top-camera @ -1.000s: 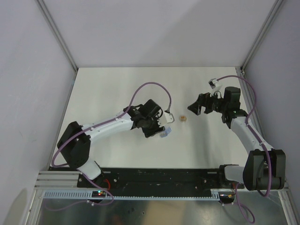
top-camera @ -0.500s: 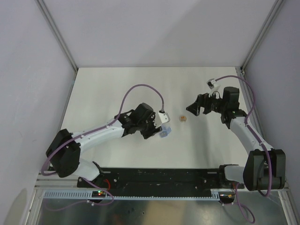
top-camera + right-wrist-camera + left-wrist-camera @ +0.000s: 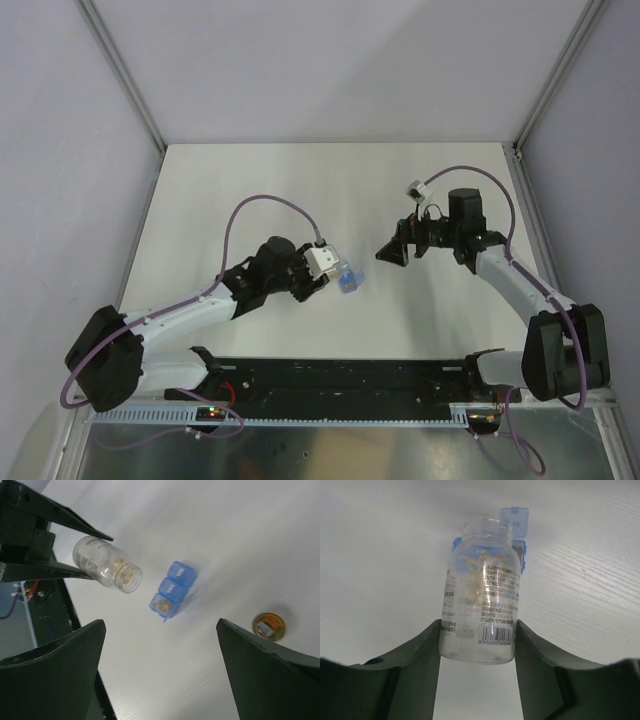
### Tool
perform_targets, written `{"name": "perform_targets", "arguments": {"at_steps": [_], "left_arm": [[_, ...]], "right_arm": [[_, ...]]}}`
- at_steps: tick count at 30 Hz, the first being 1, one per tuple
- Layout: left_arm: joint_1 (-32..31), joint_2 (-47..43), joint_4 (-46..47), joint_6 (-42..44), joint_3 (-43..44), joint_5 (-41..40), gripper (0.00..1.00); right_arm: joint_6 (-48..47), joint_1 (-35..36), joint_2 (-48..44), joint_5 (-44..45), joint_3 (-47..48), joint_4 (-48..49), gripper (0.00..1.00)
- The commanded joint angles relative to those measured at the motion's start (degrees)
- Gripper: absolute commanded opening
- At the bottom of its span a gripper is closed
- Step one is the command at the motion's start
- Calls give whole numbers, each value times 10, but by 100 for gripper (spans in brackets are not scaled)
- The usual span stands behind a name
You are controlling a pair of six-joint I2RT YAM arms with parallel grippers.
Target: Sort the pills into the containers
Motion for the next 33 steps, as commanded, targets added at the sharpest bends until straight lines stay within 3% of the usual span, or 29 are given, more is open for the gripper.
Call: {"name": "perform_targets", "arguments": {"at_steps": [1,10,20,33], "left_arm": [[11,-39,115,-23,-19,22,0],[12,-59,139,-52,5,40,0],[2,-46,138,-74,42,36,0],[-4,-3,120,-61,63,1,0]], "right_arm": [[-40,24,29,-62,68,-63,99],[-21,69,112,-137,168,-128,100],[5,97,167,-173,212,-141,99],[6,113,138,-195,229,-160,96]]}}
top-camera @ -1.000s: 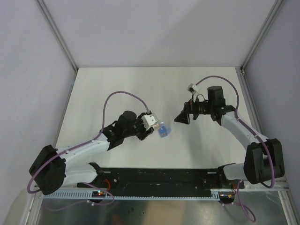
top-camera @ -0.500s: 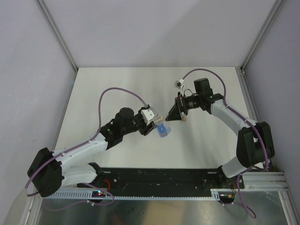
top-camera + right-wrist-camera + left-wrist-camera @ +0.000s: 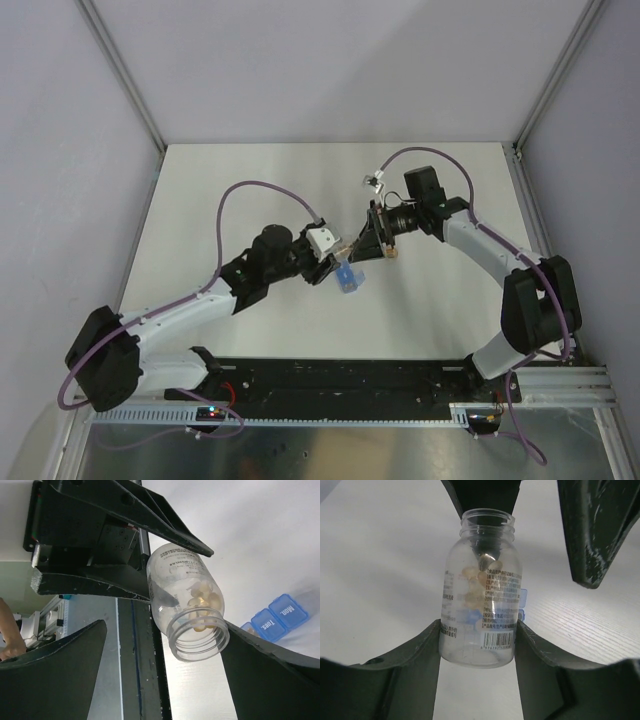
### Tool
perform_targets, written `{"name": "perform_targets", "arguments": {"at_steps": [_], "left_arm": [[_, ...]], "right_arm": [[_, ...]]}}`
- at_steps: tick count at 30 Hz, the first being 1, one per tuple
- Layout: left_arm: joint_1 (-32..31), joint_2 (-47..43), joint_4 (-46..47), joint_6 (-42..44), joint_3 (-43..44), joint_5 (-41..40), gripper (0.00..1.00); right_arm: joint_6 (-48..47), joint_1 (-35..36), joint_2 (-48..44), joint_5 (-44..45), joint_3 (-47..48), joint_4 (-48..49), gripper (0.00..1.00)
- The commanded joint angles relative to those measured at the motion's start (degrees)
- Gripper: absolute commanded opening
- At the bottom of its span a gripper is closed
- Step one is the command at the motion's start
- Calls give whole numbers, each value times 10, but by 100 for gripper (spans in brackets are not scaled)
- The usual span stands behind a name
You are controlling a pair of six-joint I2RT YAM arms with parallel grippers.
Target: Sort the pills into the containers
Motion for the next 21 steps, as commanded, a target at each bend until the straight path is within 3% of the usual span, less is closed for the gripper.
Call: {"name": "perform_targets", "arguments": {"at_steps": [1,15,21], "left_arm": [[-4,17,4,4,33,-23,0],[-5,42,-19,11,45,-33,0],[-4,7,-31,22,29,-31,0]], "right_arm": [[2,3,-37,-20,29,-11,95],[-27,0,-72,-1,31,-47,93],[-41,-34,-83,127,31,-54,95]]}}
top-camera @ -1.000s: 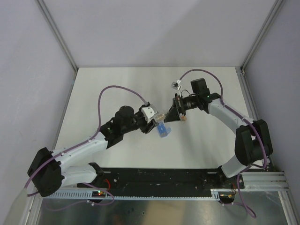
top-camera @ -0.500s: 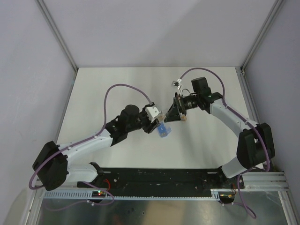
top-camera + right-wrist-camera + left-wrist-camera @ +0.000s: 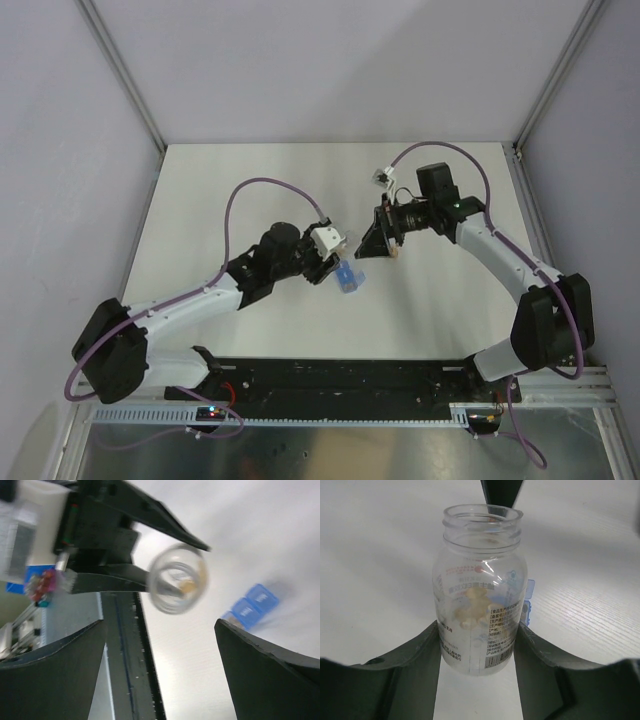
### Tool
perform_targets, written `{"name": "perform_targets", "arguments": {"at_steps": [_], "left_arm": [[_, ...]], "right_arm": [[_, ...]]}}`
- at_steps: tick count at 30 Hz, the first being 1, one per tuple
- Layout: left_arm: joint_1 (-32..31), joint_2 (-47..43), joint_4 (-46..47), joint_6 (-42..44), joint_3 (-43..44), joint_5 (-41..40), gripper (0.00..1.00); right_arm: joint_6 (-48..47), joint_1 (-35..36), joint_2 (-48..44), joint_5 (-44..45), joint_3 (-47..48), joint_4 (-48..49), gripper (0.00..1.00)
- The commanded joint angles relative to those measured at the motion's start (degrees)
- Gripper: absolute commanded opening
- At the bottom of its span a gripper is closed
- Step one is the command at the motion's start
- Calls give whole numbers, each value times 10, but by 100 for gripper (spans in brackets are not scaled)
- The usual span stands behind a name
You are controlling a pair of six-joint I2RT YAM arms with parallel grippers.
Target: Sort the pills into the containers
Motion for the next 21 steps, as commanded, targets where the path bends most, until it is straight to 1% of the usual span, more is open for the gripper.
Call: {"name": "perform_targets", "arguments": {"at_steps": [1,4,8,14,21], "left_arm": [[1,-41,-4,20,3,-4,0],[3,-58,-26,29,2,3,0],[4,-81,-66,41,5,13,0],[5,-99,-106,45,15,20,0],[5,-96,-123,36,23,35,0]], "right_arm": [[-24,-27,-29,129,26,-10,96],[-46,-28,-31,267,26,-11,96],[-64,-25,0,409,26,-13,96],[-87,-9,70,521,26,-16,95],[-97,11,154,585,37,-20,93]]}}
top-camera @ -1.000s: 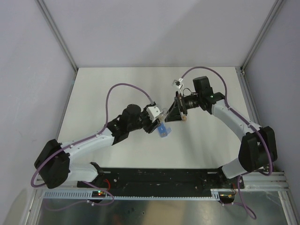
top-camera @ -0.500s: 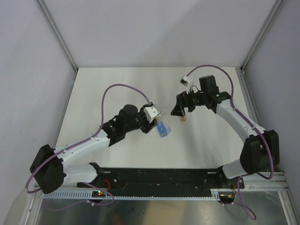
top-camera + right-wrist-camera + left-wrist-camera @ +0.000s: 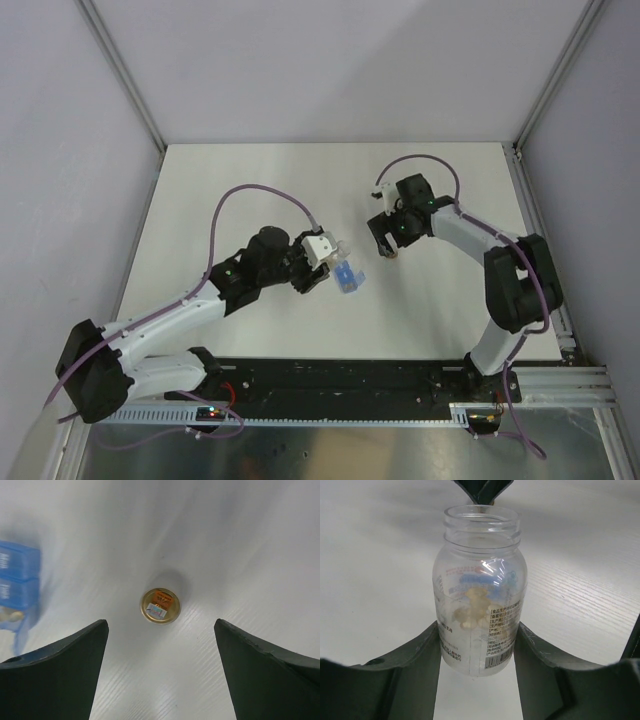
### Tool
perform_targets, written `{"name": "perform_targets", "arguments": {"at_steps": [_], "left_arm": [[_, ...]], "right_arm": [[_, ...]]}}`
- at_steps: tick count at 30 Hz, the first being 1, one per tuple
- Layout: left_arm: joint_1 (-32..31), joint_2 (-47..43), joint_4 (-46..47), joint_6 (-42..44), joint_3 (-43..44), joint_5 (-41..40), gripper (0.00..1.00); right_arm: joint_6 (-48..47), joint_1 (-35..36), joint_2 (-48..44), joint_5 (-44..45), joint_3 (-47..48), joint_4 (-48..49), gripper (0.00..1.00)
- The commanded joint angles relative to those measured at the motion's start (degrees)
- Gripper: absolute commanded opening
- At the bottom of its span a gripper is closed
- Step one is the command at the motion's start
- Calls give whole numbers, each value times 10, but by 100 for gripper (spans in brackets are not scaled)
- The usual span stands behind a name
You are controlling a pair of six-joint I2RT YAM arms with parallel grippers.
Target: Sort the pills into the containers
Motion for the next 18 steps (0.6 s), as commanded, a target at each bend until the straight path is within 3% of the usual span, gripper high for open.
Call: {"name": "perform_targets", "arguments": {"at_steps": [1,18], "left_arm": [[3,-11,-5,2,24,17,0],[3,-1,-5,0,26,20,0]], "right_arm": [[-15,11,40,66,31,-5,92],[-10,23,106,54,45,-12,76]]}}
